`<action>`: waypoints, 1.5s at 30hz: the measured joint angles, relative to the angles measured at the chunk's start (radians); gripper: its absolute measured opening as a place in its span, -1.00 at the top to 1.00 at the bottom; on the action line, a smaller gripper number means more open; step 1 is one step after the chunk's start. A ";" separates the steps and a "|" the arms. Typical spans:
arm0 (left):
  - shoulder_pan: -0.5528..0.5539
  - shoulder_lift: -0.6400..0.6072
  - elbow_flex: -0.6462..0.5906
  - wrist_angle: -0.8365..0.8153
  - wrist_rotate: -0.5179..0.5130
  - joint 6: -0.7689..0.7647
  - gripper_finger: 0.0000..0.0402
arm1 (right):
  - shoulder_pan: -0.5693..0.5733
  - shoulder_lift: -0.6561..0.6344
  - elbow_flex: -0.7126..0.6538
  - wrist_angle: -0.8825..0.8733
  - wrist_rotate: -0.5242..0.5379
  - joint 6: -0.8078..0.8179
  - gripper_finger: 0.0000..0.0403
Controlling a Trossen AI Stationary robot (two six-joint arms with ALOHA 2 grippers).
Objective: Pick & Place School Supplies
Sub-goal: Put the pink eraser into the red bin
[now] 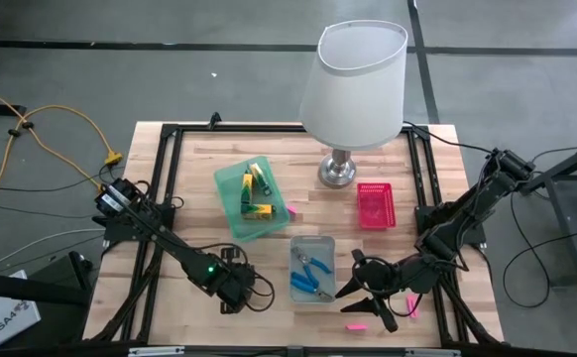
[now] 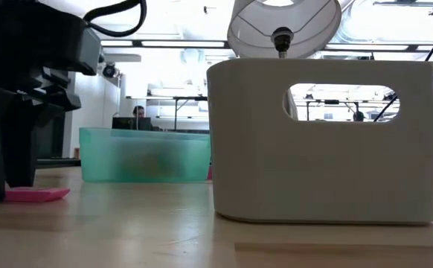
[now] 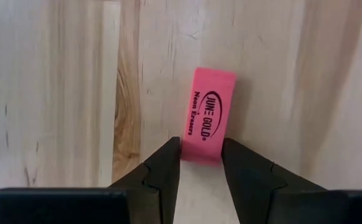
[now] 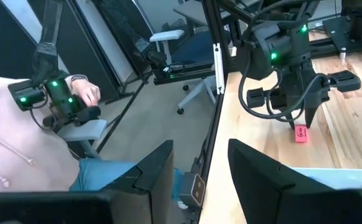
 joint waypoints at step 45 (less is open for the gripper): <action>-0.010 -0.051 -0.011 0.045 0.024 0.004 0.83 | 0.000 0.000 0.000 0.006 0.000 -0.004 0.29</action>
